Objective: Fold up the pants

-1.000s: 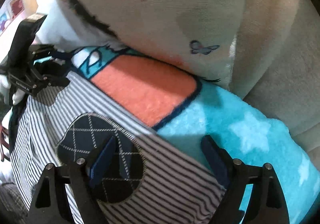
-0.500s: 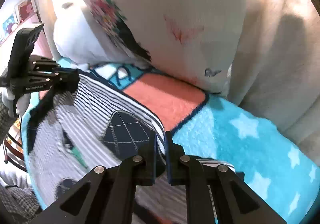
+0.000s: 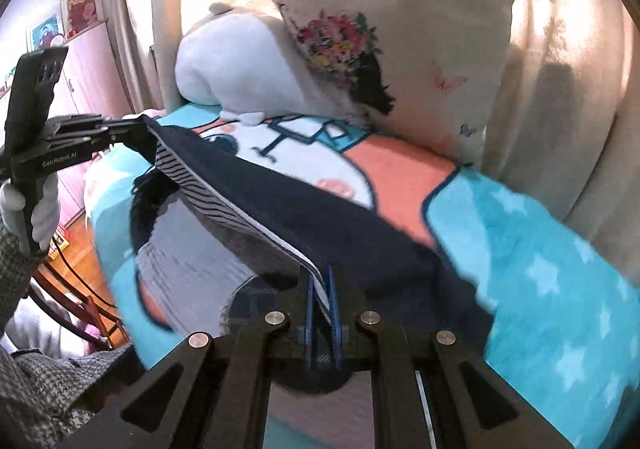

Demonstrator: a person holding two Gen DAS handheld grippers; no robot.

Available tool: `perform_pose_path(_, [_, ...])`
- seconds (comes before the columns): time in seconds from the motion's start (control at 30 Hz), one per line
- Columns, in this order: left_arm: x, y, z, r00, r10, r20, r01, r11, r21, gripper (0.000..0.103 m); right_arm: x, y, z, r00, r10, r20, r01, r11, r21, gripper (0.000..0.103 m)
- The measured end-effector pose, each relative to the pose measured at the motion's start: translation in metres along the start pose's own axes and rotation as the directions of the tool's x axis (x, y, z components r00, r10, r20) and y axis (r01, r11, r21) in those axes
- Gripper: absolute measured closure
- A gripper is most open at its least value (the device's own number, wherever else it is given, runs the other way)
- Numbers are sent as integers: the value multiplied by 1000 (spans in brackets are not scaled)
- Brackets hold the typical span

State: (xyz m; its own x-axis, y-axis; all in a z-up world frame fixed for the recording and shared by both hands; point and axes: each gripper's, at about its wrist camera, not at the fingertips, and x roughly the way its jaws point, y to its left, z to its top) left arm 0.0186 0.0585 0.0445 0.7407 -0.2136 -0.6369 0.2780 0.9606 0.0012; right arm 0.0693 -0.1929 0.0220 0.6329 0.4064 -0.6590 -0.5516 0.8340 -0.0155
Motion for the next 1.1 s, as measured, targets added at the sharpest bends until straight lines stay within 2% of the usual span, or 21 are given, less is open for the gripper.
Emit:
perform_pose_path(0.2, [-5,-9,-42,1000,-17,-26,17,1000,-27,92,-14,11,-40,1000,6,28,-9,996,91,95])
perform_pose_path(0.33, [3,-13,-62,998,-22,-61,20,999,-33,86,-22,13,-65,999,-3,38,-3,988,152,95])
perform_pose_path(0.4, [3,-14,-69,997,-20,-72,18,999,-30,80,-23,16,-75,1000,-9,29,4,987,159,94])
perform_pose_path(0.47, [-3,-15,-75,997,-9,-71,8,1000,-11,68,-22,17,-82,1000,-15,18,12,986,167,94])
perform_pose_path(0.5, [-9,-14,-76,998,-2,-61,2,1000,-6,64,-25,17,-86,1000,-11,14,8,984,178,91])
perform_pose_path(0.53, [-17,-11,-79,999,-1,-45,1,1000,-8,55,-28,15,-87,1000,-14,18,10,983,185,89])
perform_pose_path(0.57, [-24,-6,-81,999,-11,-34,11,1000,-19,49,-34,14,-89,999,-17,29,11,981,195,81])
perform_pose_path(0.7, [-45,22,-90,999,-33,-23,30,995,-98,45,-73,-7,-92,989,-50,141,10,963,270,51])
perform_pose_path(0.73, [-46,28,-91,999,-26,-25,23,993,-119,45,-81,-16,-91,982,-72,172,17,953,302,50])
perform_pose_path(0.83, [-50,46,-94,1000,-7,-29,2,982,-187,45,-83,-40,-83,973,-129,190,47,921,387,49])
perform_pose_path(0.97, [-55,52,-92,1000,3,-9,-5,973,-230,45,-49,-63,-70,976,-163,146,82,890,448,49])
perform_pose_path(1.03, [-57,50,-88,1000,2,2,-1,972,-236,44,-30,-71,-66,981,-150,119,79,883,463,49])
perform_pose_path(1.07, [-58,49,-87,1000,3,7,-1,972,-236,44,-22,-74,-66,985,-141,104,76,878,473,52])
perform_pose_path(1.1, [-58,48,-85,1000,4,12,-1,972,-237,44,-13,-78,-66,989,-118,84,62,870,488,76])
